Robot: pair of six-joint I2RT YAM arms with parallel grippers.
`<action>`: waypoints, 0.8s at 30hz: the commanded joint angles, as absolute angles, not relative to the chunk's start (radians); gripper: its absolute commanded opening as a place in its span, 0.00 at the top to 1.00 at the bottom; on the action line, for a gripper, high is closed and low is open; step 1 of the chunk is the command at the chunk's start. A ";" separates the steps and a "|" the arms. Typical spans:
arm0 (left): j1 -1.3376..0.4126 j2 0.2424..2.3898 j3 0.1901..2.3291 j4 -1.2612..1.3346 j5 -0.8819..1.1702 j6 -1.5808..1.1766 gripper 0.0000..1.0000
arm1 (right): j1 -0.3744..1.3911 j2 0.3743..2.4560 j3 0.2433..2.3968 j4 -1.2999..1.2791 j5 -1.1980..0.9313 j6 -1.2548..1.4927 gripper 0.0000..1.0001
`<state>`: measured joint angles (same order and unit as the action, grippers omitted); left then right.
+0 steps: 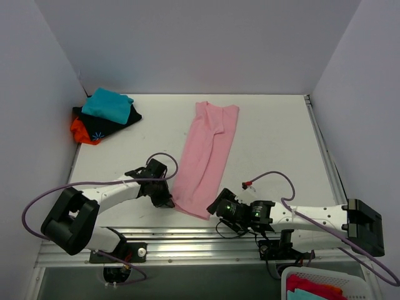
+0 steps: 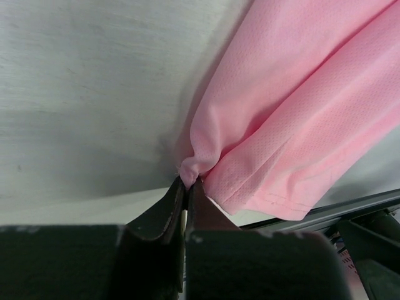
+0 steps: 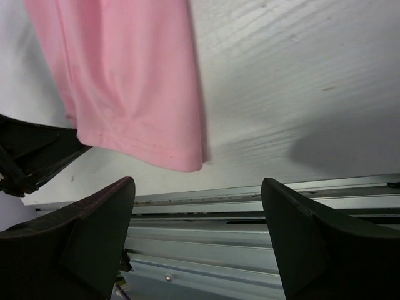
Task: Fold and stack the t-shirts
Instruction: Fold the tshirt
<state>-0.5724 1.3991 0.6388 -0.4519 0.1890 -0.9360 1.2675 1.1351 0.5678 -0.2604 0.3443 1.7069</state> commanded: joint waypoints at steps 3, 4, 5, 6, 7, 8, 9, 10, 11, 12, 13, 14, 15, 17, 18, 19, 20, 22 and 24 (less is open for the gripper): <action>-0.624 1.401 0.663 -0.483 0.127 -0.951 0.98 | 1.275 1.072 0.462 -0.212 0.400 1.844 0.25; -0.627 1.399 0.663 -0.489 0.130 -0.953 0.98 | 1.273 1.077 0.450 -0.206 0.409 1.853 0.27; -0.630 1.397 0.663 -0.492 0.130 -0.956 0.98 | 1.273 1.083 0.445 -0.199 0.414 1.856 0.27; -0.641 1.396 0.663 -0.495 0.130 -0.957 0.98 | 1.273 1.103 0.442 -0.189 0.416 1.858 0.28; -0.646 1.394 0.663 -0.499 0.130 -0.963 0.98 | 1.272 1.117 0.440 -0.164 0.416 1.858 0.29; -0.650 1.393 0.663 -0.500 0.130 -0.966 0.98 | 1.273 1.130 0.440 -0.152 0.416 1.858 0.30; -0.660 1.393 0.666 -0.502 0.132 -0.969 0.98 | 1.273 1.167 0.442 -0.141 0.416 1.856 0.30; -0.664 1.393 0.667 -0.503 0.130 -0.977 0.98 | 1.273 1.187 0.445 -0.112 0.413 1.849 0.32; -0.670 1.393 0.669 -0.503 0.130 -0.980 0.98 | 1.273 1.206 0.446 -0.095 0.411 1.844 0.32; -0.675 1.396 0.670 -0.503 0.132 -0.985 0.98 | 1.273 1.248 0.454 -0.080 0.410 1.841 0.33; -0.686 1.397 0.673 -0.505 0.132 -0.991 0.98 | 1.272 1.270 0.457 -0.040 0.407 1.836 0.34; -0.692 1.399 0.675 -0.506 0.132 -0.996 0.98 | 1.266 1.290 0.460 -0.023 0.396 1.821 0.35; -0.698 1.404 0.680 -0.506 0.133 -0.999 0.98 | 1.261 1.330 0.469 -0.011 0.391 1.810 0.35; -0.716 1.402 0.690 -0.514 0.124 -1.008 0.98 | 1.244 1.367 0.482 0.038 0.371 1.777 0.36; -0.721 1.402 0.695 -0.517 0.121 -1.009 0.98 | 1.238 1.397 0.491 0.047 0.367 1.763 0.36; -0.726 1.402 0.699 -0.520 0.118 -1.012 0.98 | 1.232 1.411 0.503 0.058 0.361 1.749 0.38; -0.732 1.401 0.701 -0.523 0.117 -1.014 0.98 | 1.221 1.428 0.511 0.060 0.354 1.729 0.40; -0.736 1.397 0.704 -0.534 0.110 -1.015 0.98 | 1.215 1.433 0.529 0.049 0.354 1.714 0.57; -0.738 1.387 0.706 -0.540 0.106 -1.014 0.98 | 1.210 1.422 0.538 0.026 0.357 1.710 0.80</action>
